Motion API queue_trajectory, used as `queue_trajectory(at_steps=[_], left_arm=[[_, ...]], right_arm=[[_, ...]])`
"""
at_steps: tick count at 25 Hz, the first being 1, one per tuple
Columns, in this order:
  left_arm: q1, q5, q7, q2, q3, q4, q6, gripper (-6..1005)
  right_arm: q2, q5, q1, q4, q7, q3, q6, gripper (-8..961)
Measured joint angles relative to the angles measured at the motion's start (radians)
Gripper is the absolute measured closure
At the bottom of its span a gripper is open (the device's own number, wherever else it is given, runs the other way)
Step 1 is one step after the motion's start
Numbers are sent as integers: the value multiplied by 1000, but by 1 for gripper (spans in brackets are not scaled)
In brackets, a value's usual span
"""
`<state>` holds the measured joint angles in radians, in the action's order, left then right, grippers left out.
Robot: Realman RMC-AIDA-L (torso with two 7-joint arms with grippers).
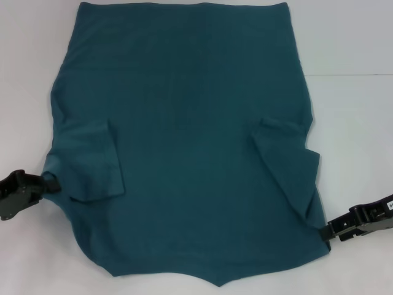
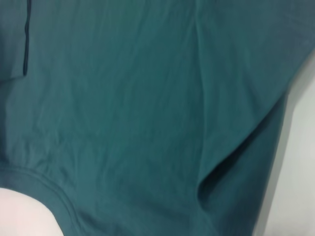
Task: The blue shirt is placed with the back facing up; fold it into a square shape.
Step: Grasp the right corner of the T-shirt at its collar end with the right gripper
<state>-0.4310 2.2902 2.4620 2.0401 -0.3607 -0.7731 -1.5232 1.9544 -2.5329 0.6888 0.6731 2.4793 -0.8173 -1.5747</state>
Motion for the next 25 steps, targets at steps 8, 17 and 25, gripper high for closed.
queue_trajectory(at_steps=[8,17,25], left_arm=[[0,-3,0,0,0,0,1,957],[0,-3,0,0,0,0,3,958],[6,-5,0,0,0,0,3,958]], right_arm=[[16,-1,12,-10,0,-22,25,458],[29,-1,33,-20,4,-46,37,483],[42,17,52,-38,4,-53,54,505]])
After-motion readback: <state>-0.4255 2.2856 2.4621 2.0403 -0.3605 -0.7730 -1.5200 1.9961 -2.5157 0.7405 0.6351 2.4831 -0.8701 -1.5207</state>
